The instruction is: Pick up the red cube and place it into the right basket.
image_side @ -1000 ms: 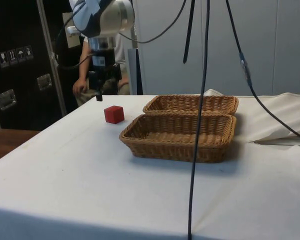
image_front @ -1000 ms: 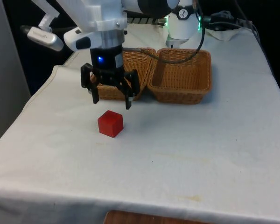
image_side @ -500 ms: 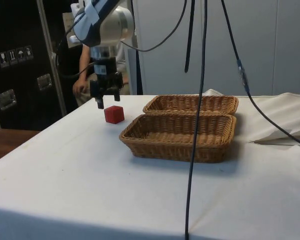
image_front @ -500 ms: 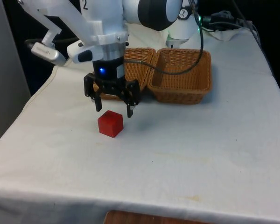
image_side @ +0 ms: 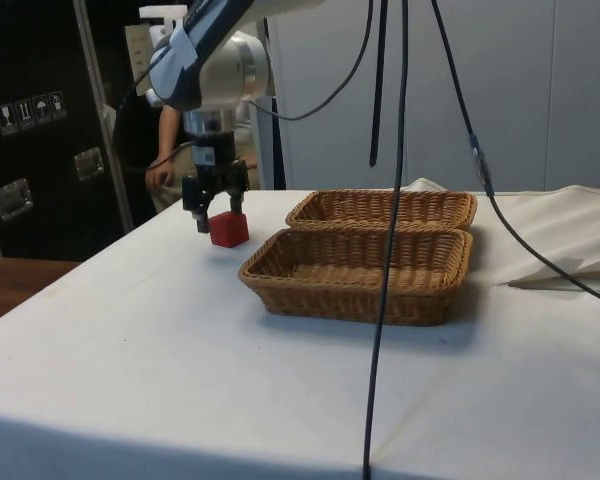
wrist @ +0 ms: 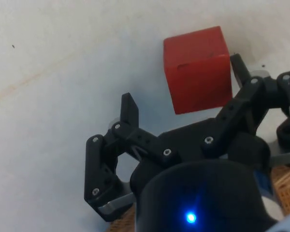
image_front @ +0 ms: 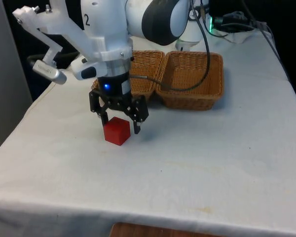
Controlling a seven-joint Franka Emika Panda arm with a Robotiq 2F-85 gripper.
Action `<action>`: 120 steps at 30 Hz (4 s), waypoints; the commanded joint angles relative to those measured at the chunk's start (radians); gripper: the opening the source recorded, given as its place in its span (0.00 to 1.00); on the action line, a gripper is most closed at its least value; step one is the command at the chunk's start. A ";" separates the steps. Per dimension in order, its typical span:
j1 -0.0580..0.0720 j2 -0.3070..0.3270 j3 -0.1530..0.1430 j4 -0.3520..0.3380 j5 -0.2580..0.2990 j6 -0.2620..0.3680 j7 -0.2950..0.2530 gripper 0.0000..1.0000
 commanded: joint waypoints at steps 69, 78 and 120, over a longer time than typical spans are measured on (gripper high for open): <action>0.096 -0.340 -0.087 -0.273 -0.147 -0.086 0.007 0.03; 0.127 -0.423 -0.086 -0.362 -0.214 -0.061 0.034 0.03; 0.161 -0.682 -0.046 -0.718 -0.383 0.134 0.087 0.03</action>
